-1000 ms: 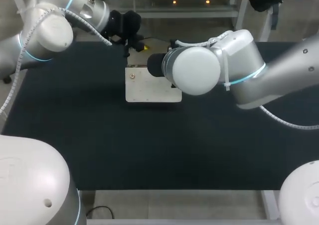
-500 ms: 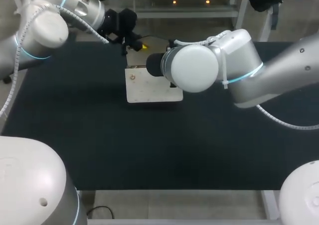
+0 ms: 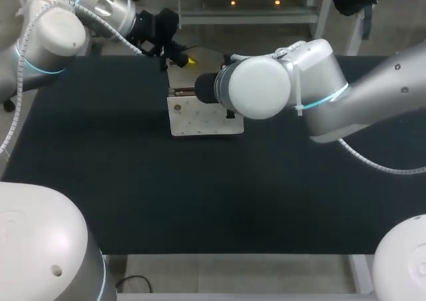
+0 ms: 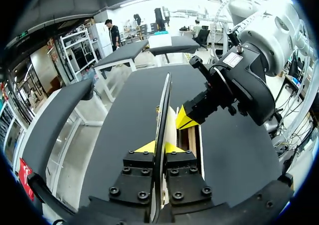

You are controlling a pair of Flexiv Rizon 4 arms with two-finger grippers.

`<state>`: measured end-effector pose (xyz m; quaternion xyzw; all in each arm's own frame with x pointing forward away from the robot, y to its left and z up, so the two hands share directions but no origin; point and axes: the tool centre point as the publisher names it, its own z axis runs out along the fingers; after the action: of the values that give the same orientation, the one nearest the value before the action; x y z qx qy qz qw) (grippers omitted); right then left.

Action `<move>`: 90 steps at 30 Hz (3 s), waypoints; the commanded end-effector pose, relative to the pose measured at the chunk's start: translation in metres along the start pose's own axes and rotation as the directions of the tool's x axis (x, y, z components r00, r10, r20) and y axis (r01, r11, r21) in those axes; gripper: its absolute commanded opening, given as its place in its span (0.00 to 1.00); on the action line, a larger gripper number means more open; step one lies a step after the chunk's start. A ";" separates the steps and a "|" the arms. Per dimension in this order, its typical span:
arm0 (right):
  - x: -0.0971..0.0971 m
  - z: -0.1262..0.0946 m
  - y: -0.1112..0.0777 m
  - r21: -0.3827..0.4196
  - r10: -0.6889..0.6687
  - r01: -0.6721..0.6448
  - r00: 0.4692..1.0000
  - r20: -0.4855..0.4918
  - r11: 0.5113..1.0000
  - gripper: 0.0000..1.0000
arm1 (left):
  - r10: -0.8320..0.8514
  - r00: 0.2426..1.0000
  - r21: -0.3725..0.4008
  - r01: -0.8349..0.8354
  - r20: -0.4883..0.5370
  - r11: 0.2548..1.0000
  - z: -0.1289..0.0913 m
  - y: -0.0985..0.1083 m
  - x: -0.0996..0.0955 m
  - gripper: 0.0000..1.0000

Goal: Pick up the bag, open it, inspect its contents, close it, and place it on the opposite side

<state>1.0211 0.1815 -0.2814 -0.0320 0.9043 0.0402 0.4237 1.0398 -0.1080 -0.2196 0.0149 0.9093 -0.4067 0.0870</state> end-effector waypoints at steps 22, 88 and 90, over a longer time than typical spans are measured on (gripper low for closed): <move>0.014 0.002 0.005 -0.004 -0.008 0.008 1.000 -0.019 1.000 0.00 | 0.000 0.999 -0.004 0.000 -0.047 1.000 0.004 -0.005 0.006 0.00; 0.043 0.025 -0.006 0.063 0.009 0.008 0.966 -0.257 0.998 1.00 | -0.037 0.995 0.065 0.043 -0.093 0.997 0.003 0.001 0.003 0.00; 0.043 0.026 -0.006 0.063 0.009 0.007 0.966 -0.257 0.998 1.00 | -0.035 0.995 0.066 0.042 -0.096 0.997 0.003 0.001 0.004 0.00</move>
<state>1.0121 0.1788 -0.3244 -0.0229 0.9528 0.0080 0.3027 1.0349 -0.1111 -0.2218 0.0178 0.8994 -0.4352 0.0377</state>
